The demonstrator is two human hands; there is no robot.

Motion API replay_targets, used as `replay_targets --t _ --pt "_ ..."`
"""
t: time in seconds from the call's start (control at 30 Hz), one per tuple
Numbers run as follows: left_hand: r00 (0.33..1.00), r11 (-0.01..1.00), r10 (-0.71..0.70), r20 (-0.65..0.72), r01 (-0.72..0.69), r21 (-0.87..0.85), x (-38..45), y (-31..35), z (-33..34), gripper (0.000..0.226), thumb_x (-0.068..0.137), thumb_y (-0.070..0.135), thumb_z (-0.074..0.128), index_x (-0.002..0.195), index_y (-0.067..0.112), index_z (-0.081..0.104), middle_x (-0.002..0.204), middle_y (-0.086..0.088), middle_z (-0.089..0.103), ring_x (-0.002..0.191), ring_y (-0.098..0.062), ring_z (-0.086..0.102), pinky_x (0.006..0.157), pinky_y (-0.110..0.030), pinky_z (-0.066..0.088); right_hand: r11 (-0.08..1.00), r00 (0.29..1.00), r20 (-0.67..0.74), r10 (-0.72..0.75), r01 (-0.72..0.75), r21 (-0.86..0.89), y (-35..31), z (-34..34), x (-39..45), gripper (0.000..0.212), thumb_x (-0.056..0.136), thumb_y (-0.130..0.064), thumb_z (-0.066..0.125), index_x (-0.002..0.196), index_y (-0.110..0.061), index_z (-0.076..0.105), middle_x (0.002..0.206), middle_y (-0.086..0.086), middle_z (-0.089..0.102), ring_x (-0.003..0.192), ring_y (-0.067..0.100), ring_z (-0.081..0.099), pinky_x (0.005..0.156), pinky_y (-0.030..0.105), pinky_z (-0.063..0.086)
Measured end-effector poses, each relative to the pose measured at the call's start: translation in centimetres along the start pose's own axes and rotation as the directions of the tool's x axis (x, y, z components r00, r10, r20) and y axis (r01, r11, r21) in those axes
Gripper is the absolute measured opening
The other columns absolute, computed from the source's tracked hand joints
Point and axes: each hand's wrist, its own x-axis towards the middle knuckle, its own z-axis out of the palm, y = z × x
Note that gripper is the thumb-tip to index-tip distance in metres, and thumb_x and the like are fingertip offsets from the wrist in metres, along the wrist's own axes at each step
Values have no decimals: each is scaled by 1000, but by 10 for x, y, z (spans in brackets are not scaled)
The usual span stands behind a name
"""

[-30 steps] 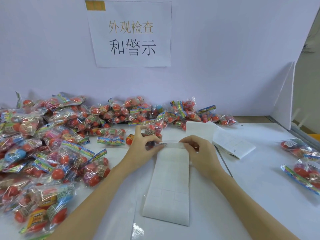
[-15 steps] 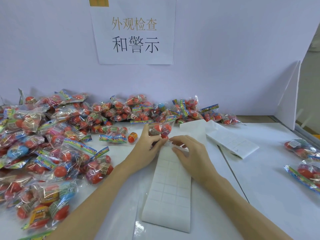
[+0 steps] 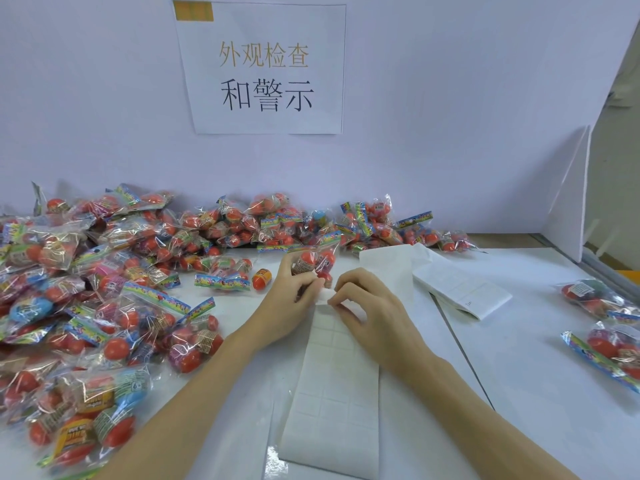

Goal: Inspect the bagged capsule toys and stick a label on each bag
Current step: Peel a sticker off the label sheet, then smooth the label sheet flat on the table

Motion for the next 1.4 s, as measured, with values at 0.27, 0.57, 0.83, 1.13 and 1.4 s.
replay_targets --t 0.27,0.57,0.83,1.13,1.4 --pt "946 979 -102 -309 40 -198 5 -5 -7 17 99 0 62 98 10 76 103 -7 69 103 -8 56 85 -35 55 818 868 -86 488 -421 391 -4 -9 6 20 94 -2 70 96 -22 69 92 -14 71 86 11 68 78 18 53" --pt "987 852 -87 -133 4 -524 3 11 -10 47 94 -9 62 122 27 69 119 4 68 83 -17 66 71 -33 56 672 822 42 567 -492 554 -4 -21 8 31 97 -2 63 114 -27 68 86 2 68 74 10 60 74 23 53" --pt "1000 876 -10 7 12 -482 -2 27 2 45 95 -10 58 121 24 70 117 4 70 87 -21 68 71 -37 61 731 865 64 497 -457 507 -3 -18 4 48 96 0 65 130 -32 55 85 -4 66 82 17 64 77 21 51" --pt "993 772 -111 -39 61 -633 0 25 2 29 101 5 64 123 22 71 112 -2 73 80 -30 70 72 -38 58 625 751 -137 646 -417 659 1 -31 11 47 93 10 52 124 -25 56 82 8 60 68 16 57 66 20 49" --pt "1000 701 -31 3 24 -713 0 33 1 49 87 2 71 129 26 67 120 -6 66 88 -24 65 78 -32 55 500 707 -94 701 -394 771 3 -39 12 41 87 1 54 123 -19 58 74 0 59 66 19 53 74 41 47"
